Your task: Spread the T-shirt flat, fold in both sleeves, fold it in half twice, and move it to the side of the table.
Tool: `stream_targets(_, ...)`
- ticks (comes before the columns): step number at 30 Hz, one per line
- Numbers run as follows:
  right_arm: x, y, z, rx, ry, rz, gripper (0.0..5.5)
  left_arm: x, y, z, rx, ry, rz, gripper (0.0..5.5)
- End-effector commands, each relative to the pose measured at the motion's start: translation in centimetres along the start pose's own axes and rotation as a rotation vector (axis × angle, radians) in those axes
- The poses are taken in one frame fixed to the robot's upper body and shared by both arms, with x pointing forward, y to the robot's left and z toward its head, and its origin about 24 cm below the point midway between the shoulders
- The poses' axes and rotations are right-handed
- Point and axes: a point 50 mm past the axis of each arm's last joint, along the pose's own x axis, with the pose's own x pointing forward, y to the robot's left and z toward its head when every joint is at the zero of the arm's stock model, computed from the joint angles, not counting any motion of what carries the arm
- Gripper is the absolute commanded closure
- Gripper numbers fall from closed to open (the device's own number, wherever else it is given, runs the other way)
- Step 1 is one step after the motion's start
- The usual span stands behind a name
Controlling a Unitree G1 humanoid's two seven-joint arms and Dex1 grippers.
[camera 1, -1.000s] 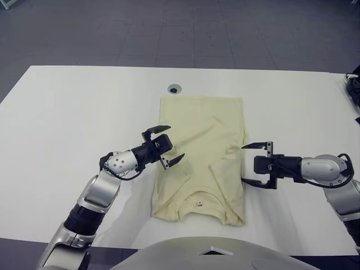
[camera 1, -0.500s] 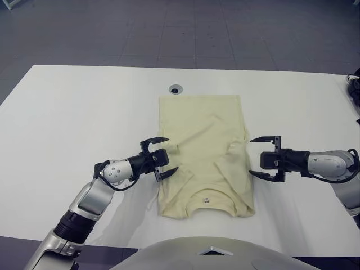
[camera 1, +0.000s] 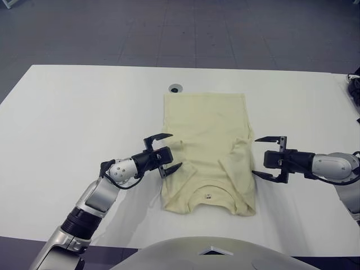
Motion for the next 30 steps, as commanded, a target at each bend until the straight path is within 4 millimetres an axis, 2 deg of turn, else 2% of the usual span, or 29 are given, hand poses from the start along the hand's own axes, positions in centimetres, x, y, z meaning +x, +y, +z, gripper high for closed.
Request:
stream_targets(1, -1.3, -1.1, 1.3, 0.01, -0.043, -0.051, 0.12, -0.3, 0.6, 1.8, 0.014, -0.103, 0.009, 0.1)
stream_targets(5, -3.0, -2.1, 1.7, 0.008, -0.038, -0.098, 0.12, -0.9, 1.2, 2.3, 0.032, -0.114, 0.021, 0.1)
stream_targets(8, -4.1, -2.1, 2.1, -0.003, -0.029, -0.1, 0.12, -1.5, 2.1, 2.7, 0.055, -0.116, 0.05, 0.1)
stream_targets(10, -4.7, -1.6, 2.9, 0.021, -0.054, -0.099, 0.12, -2.3, 2.8, 3.3, 0.086, -0.123, 0.071, 0.1)
stream_targets(12, -4.9, -0.2, 3.9, 0.078, -0.085, -0.054, 0.12, -3.4, 3.0, 4.3, 0.116, -0.139, 0.058, 0.1)
stream_targets(16, -4.7, 3.8, 4.8, 0.177, -0.022, 0.047, 0.12, -5.9, 0.8, 5.5, 0.146, -0.146, -0.133, 0.1)
stream_targets(19, -4.5, 6.9, 5.0, 0.235, 0.048, 0.137, 0.12, -7.8, -1.9, 6.0, 0.05, -0.139, -0.276, 0.1)
stream_targets(22, -4.5, 9.0, 5.6, 0.292, 0.053, 0.193, 0.12, -9.2, -4.2, 5.9, 0.0, -0.085, -0.394, 0.1)
stream_targets(26, -4.4, 11.3, 5.8, 0.352, 0.11, 0.257, 0.12, -9.4, -5.9, 5.3, -0.055, -0.027, -0.486, 0.1)
stream_targets(30, -3.6, 12.1, 5.2, 0.336, 0.167, 0.265, 0.12, -8.7, -6.7, 4.0, -0.035, 0.06, -0.487, 0.1)
